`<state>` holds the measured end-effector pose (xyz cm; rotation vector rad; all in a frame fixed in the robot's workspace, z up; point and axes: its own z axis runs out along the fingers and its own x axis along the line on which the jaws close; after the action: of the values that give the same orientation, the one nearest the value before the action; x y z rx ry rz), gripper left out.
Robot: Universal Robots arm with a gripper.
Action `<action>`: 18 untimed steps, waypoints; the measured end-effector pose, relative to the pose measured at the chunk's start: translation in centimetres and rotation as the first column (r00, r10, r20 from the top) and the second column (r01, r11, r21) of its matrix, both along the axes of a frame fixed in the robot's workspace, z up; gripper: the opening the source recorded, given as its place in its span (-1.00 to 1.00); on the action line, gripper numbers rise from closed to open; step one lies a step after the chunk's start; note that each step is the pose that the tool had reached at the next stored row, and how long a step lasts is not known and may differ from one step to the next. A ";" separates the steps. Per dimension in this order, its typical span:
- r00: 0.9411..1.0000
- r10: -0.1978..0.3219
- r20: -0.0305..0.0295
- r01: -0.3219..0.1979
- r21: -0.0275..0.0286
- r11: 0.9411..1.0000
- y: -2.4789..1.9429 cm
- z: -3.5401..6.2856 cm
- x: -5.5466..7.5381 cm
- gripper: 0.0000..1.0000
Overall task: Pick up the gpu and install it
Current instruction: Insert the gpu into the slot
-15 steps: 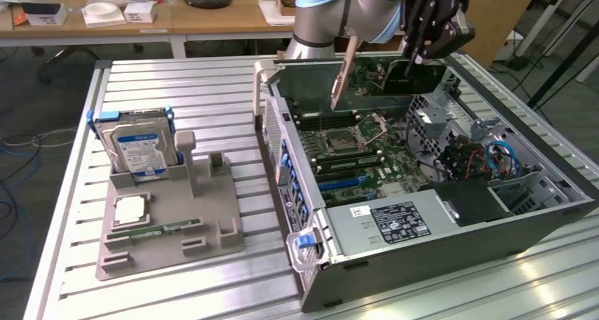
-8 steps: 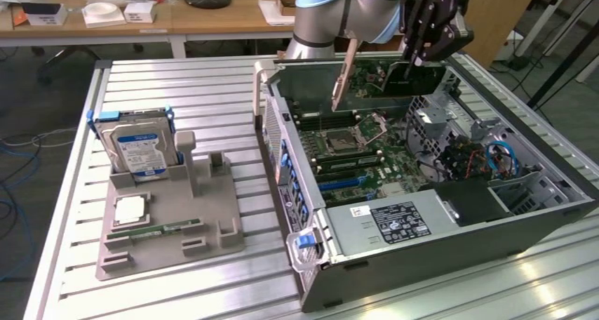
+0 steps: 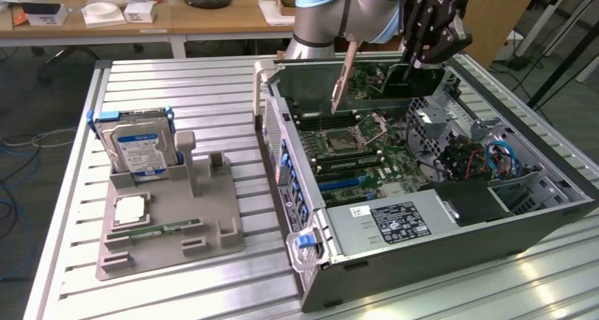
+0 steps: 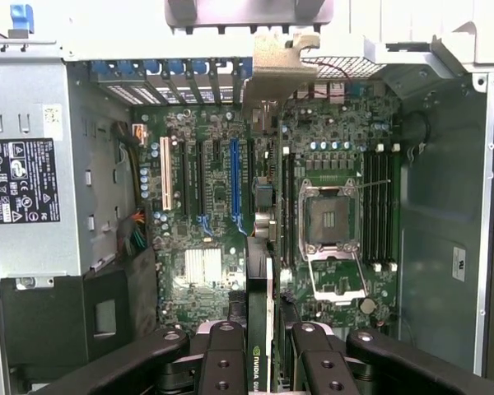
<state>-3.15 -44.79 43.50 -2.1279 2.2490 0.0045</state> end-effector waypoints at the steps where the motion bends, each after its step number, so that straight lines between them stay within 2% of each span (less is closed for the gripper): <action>1: 1.000 0.000 0.000 0.000 0.000 1.000 0.00 -0.07 0.0 -0.48; 13: 1.000 0.002 0.008 -0.002 -0.001 1.000 0.00 -1.24 0.0 -0.48; 18: 1.000 0.002 0.008 -0.002 -0.002 1.000 0.00 -1.48 0.0 -0.48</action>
<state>-3.17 -44.79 42.02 -2.1275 2.2429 -0.0066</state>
